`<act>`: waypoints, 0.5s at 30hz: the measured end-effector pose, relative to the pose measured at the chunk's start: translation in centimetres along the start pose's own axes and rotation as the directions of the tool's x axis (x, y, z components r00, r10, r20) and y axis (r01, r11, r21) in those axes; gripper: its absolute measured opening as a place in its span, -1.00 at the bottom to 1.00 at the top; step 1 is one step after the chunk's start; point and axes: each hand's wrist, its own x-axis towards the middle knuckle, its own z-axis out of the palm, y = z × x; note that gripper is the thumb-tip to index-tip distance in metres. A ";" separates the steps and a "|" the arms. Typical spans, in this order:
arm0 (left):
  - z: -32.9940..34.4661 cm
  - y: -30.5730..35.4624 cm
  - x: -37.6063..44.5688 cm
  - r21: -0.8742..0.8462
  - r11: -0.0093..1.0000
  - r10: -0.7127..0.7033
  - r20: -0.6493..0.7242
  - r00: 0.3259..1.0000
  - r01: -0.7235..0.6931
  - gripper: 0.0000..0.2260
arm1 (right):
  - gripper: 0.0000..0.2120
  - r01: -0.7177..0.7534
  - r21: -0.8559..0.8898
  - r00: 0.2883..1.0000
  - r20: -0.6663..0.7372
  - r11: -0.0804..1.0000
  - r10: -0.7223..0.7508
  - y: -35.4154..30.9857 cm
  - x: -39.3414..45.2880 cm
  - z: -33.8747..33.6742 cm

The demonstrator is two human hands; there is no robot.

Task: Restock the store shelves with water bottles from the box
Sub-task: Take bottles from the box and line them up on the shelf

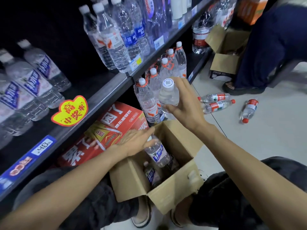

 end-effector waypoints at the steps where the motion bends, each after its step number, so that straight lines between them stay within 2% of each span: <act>1: -1.0 -0.1 -0.4 -0.020 0.999 -0.030 -0.037 0.999 0.029 -0.71 | -0.38 0.005 0.007 1.000 -0.001 1.000 -0.005 -0.5 0.2 -0.1; 5: -5.0 -0.6 -2.0 -0.115 0.988 -0.120 -0.161 0.980 0.102 -0.81 | -0.34 0.034 -0.005 0.999 -0.016 0.999 -0.034 -2.5 1.1 -0.1; 9: -9.2 -1.0 -3.7 -0.118 0.975 -0.214 -0.253 0.944 0.189 -0.75 | -0.29 0.076 0.007 0.997 -0.023 0.997 -0.076 -4.5 2.8 0.0; 11: -11.4 -1.5 -4.4 -0.134 0.966 -0.253 -0.320 0.913 0.221 -0.69 | -0.29 0.094 0.003 0.995 -0.033 0.996 -0.094 -5.8 4.0 0.0; 15: -16.5 -2.5 -6.0 -0.212 0.951 -0.301 -0.461 0.835 0.226 -0.72 | -0.34 0.144 0.028 0.989 -0.042 0.989 -0.143 -8.7 6.5 -0.2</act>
